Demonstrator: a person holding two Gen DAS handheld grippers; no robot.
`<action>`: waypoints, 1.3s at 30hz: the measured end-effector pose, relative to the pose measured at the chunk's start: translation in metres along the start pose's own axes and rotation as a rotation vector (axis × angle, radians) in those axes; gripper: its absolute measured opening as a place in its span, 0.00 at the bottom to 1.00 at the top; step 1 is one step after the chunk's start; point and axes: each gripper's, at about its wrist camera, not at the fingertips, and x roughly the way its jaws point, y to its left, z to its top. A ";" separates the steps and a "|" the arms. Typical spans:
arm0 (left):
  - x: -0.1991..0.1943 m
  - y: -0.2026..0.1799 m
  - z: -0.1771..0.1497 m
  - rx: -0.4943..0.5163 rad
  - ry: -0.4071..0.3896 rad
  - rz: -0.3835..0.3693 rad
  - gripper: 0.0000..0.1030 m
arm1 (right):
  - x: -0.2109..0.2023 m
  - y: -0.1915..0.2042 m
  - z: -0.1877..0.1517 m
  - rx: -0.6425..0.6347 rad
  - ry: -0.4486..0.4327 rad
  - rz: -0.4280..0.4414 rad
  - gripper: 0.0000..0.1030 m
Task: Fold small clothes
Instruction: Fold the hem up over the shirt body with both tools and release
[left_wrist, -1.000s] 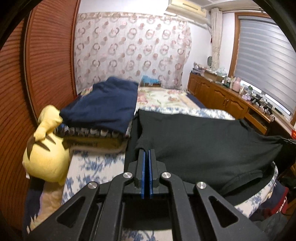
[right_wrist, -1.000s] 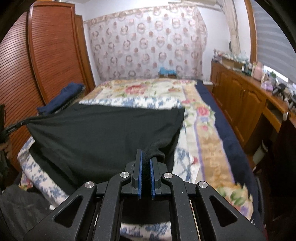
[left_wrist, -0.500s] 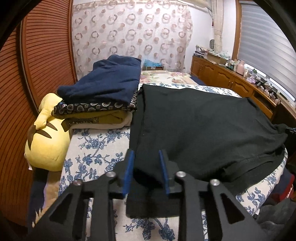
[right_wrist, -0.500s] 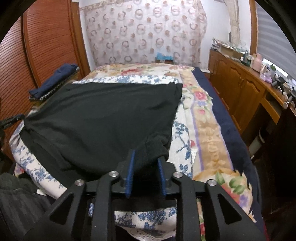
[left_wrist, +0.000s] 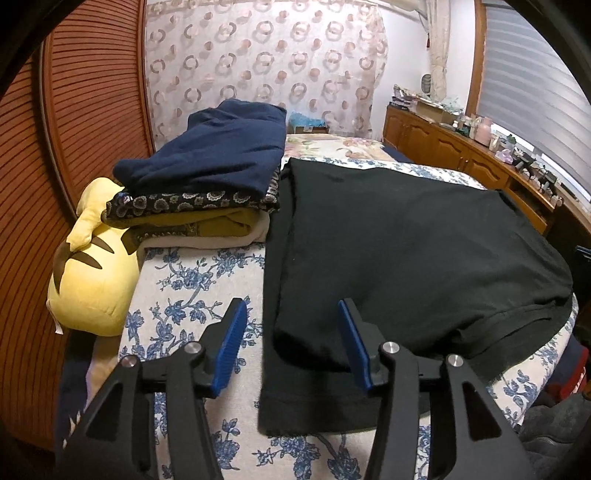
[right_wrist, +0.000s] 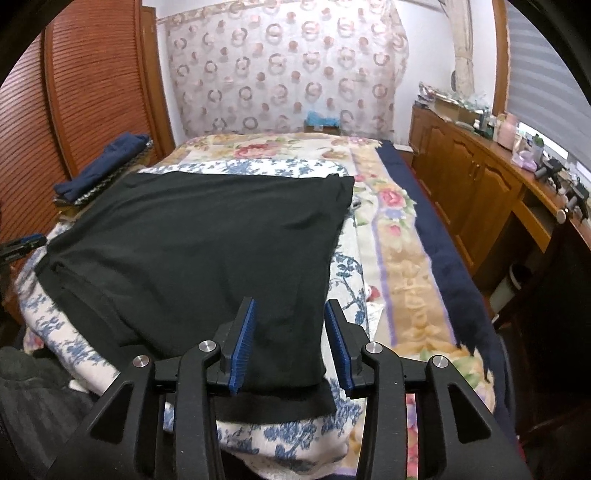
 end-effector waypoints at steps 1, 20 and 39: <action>0.001 0.000 0.000 0.002 0.004 0.005 0.49 | 0.003 0.001 0.001 -0.001 0.001 -0.001 0.38; 0.017 0.011 -0.013 -0.020 0.078 0.024 0.49 | 0.085 0.041 0.014 -0.057 0.037 0.032 0.38; 0.011 0.014 -0.005 -0.044 0.027 -0.015 0.47 | 0.089 0.053 0.002 -0.096 0.041 0.013 0.58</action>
